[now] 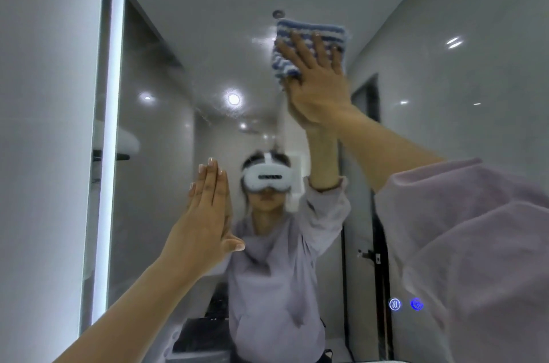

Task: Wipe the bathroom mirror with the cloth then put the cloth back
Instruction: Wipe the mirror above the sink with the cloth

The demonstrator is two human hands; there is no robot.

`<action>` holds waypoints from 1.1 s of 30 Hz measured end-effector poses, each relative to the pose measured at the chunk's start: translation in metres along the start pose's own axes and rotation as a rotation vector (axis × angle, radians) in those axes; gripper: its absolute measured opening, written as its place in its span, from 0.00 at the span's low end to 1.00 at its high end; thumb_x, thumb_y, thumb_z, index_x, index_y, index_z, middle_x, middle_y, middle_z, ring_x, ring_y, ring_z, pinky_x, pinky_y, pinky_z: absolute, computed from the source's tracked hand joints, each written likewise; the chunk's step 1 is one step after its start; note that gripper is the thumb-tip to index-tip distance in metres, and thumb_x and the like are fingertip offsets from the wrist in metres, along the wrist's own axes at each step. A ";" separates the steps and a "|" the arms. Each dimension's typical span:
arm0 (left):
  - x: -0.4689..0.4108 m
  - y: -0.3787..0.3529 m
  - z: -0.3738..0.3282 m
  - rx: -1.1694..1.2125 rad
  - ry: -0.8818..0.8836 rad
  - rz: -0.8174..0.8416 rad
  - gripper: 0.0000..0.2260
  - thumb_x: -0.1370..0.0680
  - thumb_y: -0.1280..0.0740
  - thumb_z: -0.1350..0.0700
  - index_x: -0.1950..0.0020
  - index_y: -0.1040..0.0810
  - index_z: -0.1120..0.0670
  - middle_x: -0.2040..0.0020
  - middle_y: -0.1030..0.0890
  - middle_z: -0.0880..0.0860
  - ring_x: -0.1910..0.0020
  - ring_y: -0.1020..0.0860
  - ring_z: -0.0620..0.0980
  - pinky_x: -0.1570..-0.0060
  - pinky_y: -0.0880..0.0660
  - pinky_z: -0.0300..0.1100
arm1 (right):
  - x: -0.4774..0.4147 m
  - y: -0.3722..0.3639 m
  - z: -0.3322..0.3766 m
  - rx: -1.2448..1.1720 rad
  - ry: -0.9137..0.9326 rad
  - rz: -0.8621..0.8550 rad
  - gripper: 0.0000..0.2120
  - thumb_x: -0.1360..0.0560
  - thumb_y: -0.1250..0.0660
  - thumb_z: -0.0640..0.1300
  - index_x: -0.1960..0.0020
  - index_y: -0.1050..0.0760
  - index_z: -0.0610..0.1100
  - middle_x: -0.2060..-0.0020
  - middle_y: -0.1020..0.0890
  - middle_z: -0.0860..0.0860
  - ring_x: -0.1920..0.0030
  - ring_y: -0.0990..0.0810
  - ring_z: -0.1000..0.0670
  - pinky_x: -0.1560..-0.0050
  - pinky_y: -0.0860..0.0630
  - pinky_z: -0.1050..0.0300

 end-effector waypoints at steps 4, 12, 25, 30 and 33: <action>0.001 0.000 -0.001 0.015 -0.003 0.006 0.58 0.32 0.34 0.35 0.36 0.80 0.59 0.32 0.79 0.58 0.34 0.79 0.53 0.34 0.73 0.43 | 0.017 0.007 -0.065 -0.040 -0.157 -0.027 0.26 0.19 0.55 0.55 0.22 0.56 0.56 0.22 0.54 0.54 0.23 0.59 0.47 0.25 0.65 0.46; 0.001 0.002 -0.001 0.039 -0.014 0.005 0.58 0.33 0.33 0.36 0.36 0.80 0.58 0.31 0.77 0.58 0.33 0.78 0.53 0.34 0.72 0.43 | 0.033 0.004 -0.092 -0.062 -0.334 -0.014 0.27 0.19 0.54 0.55 0.22 0.57 0.56 0.22 0.56 0.53 0.23 0.60 0.44 0.25 0.64 0.41; -0.004 -0.006 0.002 -0.051 0.011 0.019 0.58 0.34 0.37 0.32 0.32 0.75 0.64 0.31 0.77 0.62 0.31 0.75 0.58 0.31 0.69 0.47 | 0.041 -0.013 0.050 -0.128 -0.044 0.046 0.27 0.19 0.56 0.59 0.22 0.57 0.55 0.22 0.57 0.54 0.24 0.64 0.44 0.27 0.66 0.39; -0.003 -0.002 0.000 0.029 -0.001 0.000 0.58 0.34 0.34 0.35 0.34 0.78 0.59 0.30 0.76 0.59 0.32 0.76 0.54 0.36 0.74 0.41 | 0.055 -0.015 0.041 -0.128 0.010 0.013 0.25 0.18 0.56 0.58 0.23 0.54 0.57 0.22 0.54 0.56 0.23 0.62 0.47 0.26 0.67 0.43; -0.002 -0.001 0.000 0.032 -0.005 -0.013 0.58 0.33 0.31 0.36 0.34 0.77 0.59 0.30 0.76 0.58 0.31 0.76 0.54 0.36 0.74 0.40 | 0.059 -0.015 0.031 -0.129 0.019 0.004 0.23 0.17 0.56 0.54 0.23 0.52 0.57 0.22 0.52 0.57 0.23 0.60 0.50 0.27 0.70 0.49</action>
Point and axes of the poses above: each hand's wrist, its own x-axis away from the middle knuckle, its own y-axis out of the back of the hand, z = x × y, the point moved 3 cm from there along -x, towards the middle knuckle
